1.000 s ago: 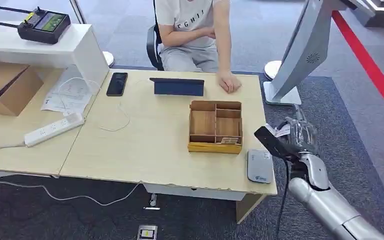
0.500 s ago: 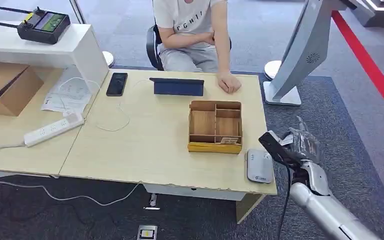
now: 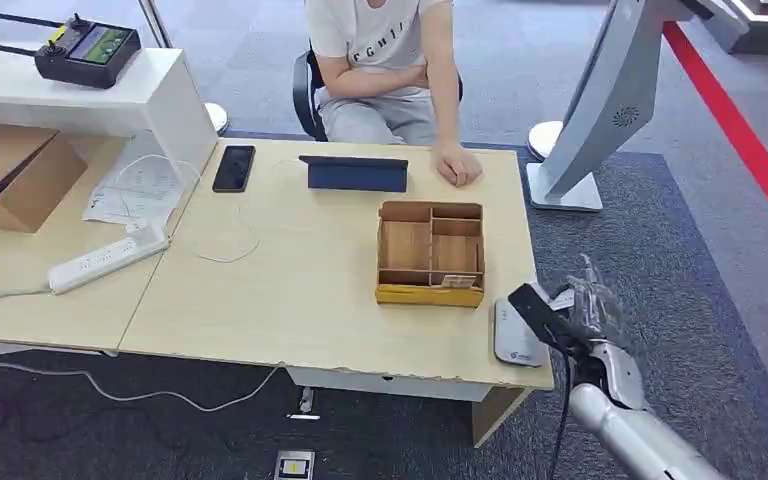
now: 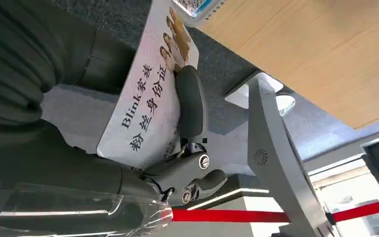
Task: Pass the card to the sensor for recognition and then transmit it.
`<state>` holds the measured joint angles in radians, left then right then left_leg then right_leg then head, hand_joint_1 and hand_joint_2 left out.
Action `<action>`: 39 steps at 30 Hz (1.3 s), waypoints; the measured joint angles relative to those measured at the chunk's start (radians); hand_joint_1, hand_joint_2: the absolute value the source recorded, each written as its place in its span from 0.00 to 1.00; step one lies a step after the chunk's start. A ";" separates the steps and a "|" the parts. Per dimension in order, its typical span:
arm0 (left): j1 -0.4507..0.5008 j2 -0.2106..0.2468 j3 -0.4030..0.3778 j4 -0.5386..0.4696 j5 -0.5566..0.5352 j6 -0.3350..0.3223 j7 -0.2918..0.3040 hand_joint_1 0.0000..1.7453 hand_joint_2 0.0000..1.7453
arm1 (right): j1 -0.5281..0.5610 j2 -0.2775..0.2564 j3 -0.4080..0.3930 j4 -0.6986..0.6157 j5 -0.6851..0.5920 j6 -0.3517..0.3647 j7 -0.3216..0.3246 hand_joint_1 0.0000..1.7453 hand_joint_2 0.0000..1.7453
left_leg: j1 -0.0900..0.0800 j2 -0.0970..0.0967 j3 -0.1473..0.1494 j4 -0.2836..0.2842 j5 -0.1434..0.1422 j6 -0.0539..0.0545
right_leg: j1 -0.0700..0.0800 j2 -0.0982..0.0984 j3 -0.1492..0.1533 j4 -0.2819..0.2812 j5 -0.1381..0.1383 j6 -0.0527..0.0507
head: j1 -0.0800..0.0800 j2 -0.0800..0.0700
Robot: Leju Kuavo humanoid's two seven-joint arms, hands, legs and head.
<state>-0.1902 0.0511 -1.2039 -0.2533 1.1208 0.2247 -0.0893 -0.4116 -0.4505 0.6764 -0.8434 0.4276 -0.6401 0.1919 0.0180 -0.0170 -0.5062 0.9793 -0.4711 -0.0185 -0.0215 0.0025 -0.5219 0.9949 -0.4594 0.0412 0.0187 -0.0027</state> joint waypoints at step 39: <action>0.021 0.011 0.000 0.000 0.004 0.010 -0.001 0.00 0.00 | 0.050 0.022 0.018 0.035 -0.069 0.010 -0.020 1.00 1.00 | 0.000 0.000 0.002 0.000 0.000 0.000 | 0.000 0.001 0.001 0.000 0.000 0.000 | 0.000 0.000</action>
<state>-0.1689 0.0626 -1.2036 -0.2533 1.1246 0.2350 -0.0904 -0.3613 -0.4288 0.6947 -0.8083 0.3590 -0.6306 0.1720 0.0180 -0.0167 -0.5041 0.9792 -0.4711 -0.0185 -0.0215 0.0033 -0.5204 0.9948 -0.4593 0.0412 0.0183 -0.0027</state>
